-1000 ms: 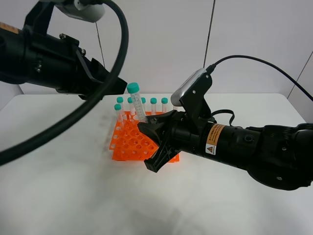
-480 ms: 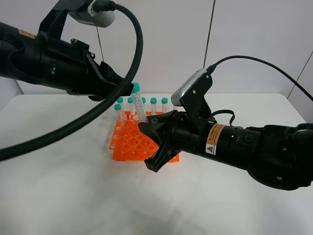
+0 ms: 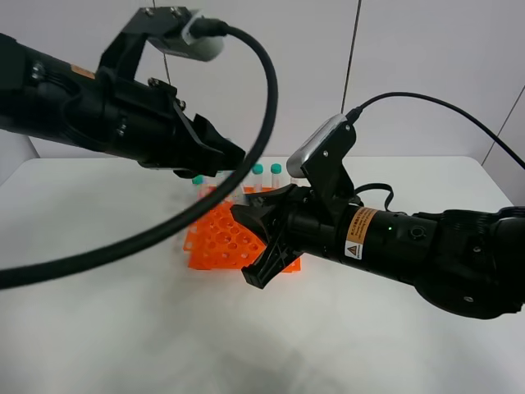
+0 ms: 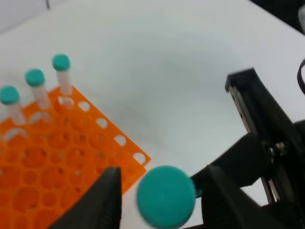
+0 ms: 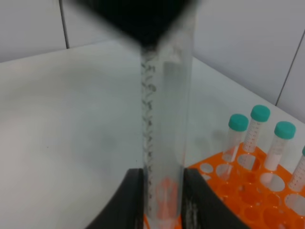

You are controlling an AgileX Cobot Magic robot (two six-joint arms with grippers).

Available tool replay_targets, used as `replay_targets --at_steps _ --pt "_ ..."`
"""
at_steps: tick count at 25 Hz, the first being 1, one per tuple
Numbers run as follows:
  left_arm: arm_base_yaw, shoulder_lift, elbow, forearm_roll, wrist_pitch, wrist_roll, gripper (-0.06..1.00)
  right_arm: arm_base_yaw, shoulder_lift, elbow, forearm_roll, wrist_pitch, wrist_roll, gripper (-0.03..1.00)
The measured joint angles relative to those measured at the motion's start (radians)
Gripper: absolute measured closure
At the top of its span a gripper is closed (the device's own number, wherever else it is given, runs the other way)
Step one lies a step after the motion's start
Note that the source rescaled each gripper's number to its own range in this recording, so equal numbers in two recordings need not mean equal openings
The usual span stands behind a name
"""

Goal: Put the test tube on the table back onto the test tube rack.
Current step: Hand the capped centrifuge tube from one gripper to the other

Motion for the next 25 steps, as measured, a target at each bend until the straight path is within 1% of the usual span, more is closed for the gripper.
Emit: replay_targets --at_steps 5,12,13,15,16,20,25 --pt "-0.008 0.01 0.0 -0.001 -0.053 0.0 0.34 0.0 0.0 0.0 0.0 0.001 0.0 0.95" --pt "-0.008 0.01 0.0 -0.001 -0.05 0.0 0.34 0.0 0.0 0.0 0.0 0.001 0.0 0.95" --pt "-0.008 0.01 0.0 -0.001 -0.046 0.0 0.36 0.0 0.0 0.0 0.0 0.001 0.0 0.95" --pt "-0.008 0.01 0.0 -0.001 -0.043 0.0 0.45 0.0 0.0 0.0 0.0 0.001 0.0 0.95" --pt "-0.008 0.01 0.0 -0.001 -0.042 0.0 0.52 0.0 0.0 0.0 0.0 0.0 0.0 0.95" --pt "-0.009 0.01 0.0 -0.003 -0.04 0.0 0.93 0.0 0.0 0.0 0.0 -0.009 0.0 0.95" --pt "-0.01 0.01 0.0 -0.006 -0.04 0.015 0.93 0.0 0.0 0.0 0.0 -0.01 0.0 0.95"
